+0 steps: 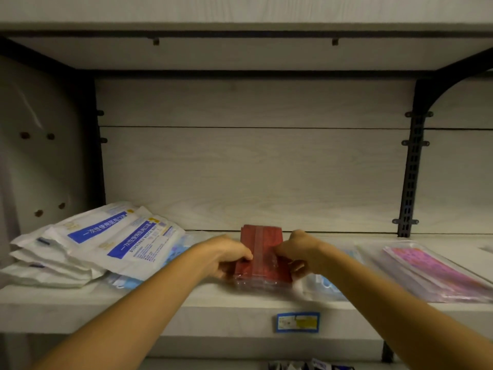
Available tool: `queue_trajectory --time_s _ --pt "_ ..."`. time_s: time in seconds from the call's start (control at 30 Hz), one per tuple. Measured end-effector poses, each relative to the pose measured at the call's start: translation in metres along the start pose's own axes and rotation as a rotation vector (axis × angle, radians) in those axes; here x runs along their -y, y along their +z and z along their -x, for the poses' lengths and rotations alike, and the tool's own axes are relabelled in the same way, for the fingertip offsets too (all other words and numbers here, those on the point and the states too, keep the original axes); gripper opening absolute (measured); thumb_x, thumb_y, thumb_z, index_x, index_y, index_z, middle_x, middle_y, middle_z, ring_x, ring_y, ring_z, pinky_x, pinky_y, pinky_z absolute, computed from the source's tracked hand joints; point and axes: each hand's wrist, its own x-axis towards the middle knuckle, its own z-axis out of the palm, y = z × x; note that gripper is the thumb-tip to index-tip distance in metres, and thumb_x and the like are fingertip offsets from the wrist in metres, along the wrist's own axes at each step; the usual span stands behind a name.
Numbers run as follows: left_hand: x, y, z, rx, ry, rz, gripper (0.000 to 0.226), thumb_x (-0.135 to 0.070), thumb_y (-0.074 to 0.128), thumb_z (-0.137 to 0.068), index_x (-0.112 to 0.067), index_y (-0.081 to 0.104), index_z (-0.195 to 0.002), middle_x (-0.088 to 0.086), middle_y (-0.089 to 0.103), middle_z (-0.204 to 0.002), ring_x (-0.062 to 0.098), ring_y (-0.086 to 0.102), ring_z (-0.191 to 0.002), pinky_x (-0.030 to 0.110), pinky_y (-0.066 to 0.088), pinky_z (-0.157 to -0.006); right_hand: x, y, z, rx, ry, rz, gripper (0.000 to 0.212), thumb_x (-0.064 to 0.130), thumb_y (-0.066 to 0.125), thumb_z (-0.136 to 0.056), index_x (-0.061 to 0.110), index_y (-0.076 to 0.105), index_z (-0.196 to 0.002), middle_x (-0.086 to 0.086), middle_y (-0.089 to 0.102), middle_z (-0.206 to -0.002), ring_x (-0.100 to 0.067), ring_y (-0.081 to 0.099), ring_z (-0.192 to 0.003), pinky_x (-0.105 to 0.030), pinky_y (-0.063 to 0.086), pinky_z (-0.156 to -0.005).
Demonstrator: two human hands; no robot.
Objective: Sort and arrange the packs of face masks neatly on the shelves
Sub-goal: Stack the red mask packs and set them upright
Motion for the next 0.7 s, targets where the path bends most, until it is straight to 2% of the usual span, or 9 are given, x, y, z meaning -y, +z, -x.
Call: queue_trajectory --time_s 0.13,0.27,0.4,0.57,0.7 --pt "0.002 0.005 0.003 -0.049 0.012 -0.024 0.007 -0.001 0.06 -0.086 -0.004 0.054 -0.085 0.018 0.069 -0.092 0.028 0.069 -0.092 0.041 0.056 -0.086 -0.001 0.004 -0.001 0.025 0.015 0.089 0.016 0.02 0.054 -0.097 0.006 0.055 -0.088 -0.01 0.064 -0.076 -0.019 0.063 -0.06 -0.029 0.056 -0.049" --pt "0.0 0.009 0.009 -0.075 0.018 -0.025 0.011 -0.004 0.061 -0.087 -0.009 0.052 -0.083 0.012 0.067 -0.086 0.022 0.068 -0.083 0.036 0.058 -0.079 0.002 -0.001 -0.002 0.01 0.014 0.143 0.019 0.017 0.055 -0.096 0.002 0.055 -0.108 -0.013 0.065 -0.083 -0.019 0.063 -0.061 -0.026 0.052 -0.043" --pt "-0.002 0.013 0.014 -0.078 0.014 -0.057 0.011 -0.006 0.061 -0.088 -0.011 0.053 -0.081 0.009 0.066 -0.081 0.016 0.065 -0.073 0.029 0.058 -0.07 0.002 -0.003 -0.002 0.037 0.019 0.188 0.02 0.017 0.055 -0.096 0.003 0.053 -0.11 -0.013 0.066 -0.087 -0.02 0.065 -0.064 -0.027 0.053 -0.044" --pt "-0.005 0.014 0.019 -0.068 0.005 -0.076 0.011 -0.006 0.059 -0.089 -0.01 0.052 -0.082 0.01 0.066 -0.082 0.017 0.066 -0.076 0.031 0.058 -0.075 0.001 -0.008 0.003 0.039 0.01 0.176 0.011 0.014 0.056 -0.095 0.004 0.052 -0.097 -0.014 0.064 -0.083 -0.022 0.065 -0.063 -0.03 0.057 -0.047" --pt "-0.005 0.013 0.018 -0.077 -0.027 -0.073 0.007 -0.01 0.06 -0.09 -0.009 0.054 -0.087 0.01 0.068 -0.088 0.019 0.068 -0.08 0.031 0.058 -0.075 0.003 -0.013 0.009 0.068 0.001 0.176 0.021 0.016 0.062 -0.092 0.0 0.052 -0.102 -0.02 0.066 -0.095 -0.026 0.068 -0.068 -0.036 0.06 -0.057"
